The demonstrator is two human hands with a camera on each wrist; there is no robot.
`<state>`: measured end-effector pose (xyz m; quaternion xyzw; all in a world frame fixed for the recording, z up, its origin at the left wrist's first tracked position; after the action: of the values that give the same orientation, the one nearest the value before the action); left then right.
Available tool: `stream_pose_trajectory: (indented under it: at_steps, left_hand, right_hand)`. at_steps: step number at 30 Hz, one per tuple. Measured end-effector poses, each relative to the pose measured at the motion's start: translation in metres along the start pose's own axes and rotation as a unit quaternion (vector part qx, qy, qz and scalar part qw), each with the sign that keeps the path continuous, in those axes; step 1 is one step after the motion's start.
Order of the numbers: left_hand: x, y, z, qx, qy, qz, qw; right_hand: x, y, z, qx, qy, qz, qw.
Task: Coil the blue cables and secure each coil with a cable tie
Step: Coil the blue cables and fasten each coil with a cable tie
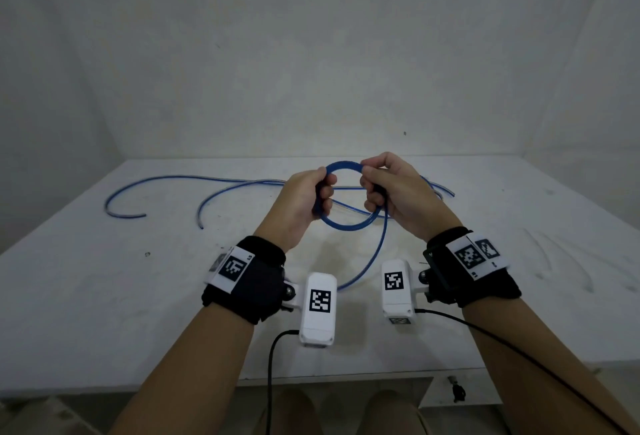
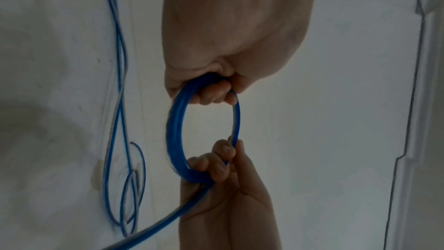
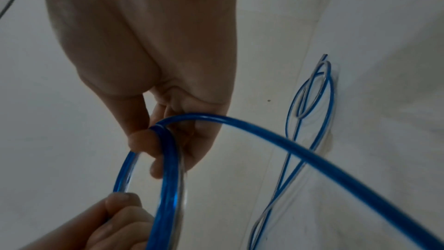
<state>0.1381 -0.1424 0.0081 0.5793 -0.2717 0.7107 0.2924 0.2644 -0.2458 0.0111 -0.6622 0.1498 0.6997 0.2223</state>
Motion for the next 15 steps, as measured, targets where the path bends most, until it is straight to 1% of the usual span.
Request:
stream_pose_trajectory:
  at_steps: [2,3,5,7,9,12,13,15]
  left_hand:
    - [0.002,0.000,-0.002,-0.036,-0.066,-0.018,0.997]
    - [0.004,0.000,-0.002,-0.050,-0.098,-0.017,0.994]
    - [0.008,0.000,0.001,-0.057,-0.138,0.008,0.989]
    - [0.011,-0.001,0.005,-0.044,-0.155,0.041,0.986]
    - [0.013,-0.002,0.007,-0.013,-0.145,0.066,0.987]
    - [0.010,-0.003,0.005,0.052,-0.045,0.065,0.995]
    - [0.009,-0.002,0.004,0.059,-0.018,0.063,0.996]
    - [0.007,-0.002,0.003,0.053,-0.005,0.055,0.997]
  right_hand:
    - [-0.004,0.000,-0.002,-0.006,0.039,-0.005,0.999]
    - [-0.006,0.000,-0.002,-0.015,0.060,-0.006,0.998]
    - [-0.010,0.000,0.001,-0.033,0.094,-0.006,0.995]
    - [-0.012,-0.001,0.005,-0.044,0.110,-0.009,0.993]
    - [-0.012,-0.002,0.007,-0.038,0.104,-0.019,0.994]
    - [-0.009,-0.002,0.005,-0.019,0.052,-0.021,0.998]
    - [-0.007,-0.001,0.005,-0.019,0.027,-0.016,0.999]
    - [-0.004,-0.003,0.005,-0.010,0.006,-0.007,1.000]
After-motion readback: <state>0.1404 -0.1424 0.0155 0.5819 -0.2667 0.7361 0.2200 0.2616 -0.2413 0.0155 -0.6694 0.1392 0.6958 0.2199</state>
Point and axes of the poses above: each hand's wrist, its own y-axis away from the middle knuckle, its own z-axis out of the palm, x = y × z, the point moved 1 cm from there along -y, towards the middle knuckle, and after that the axes turned 5 degrees about z, right-handed, at the moved point
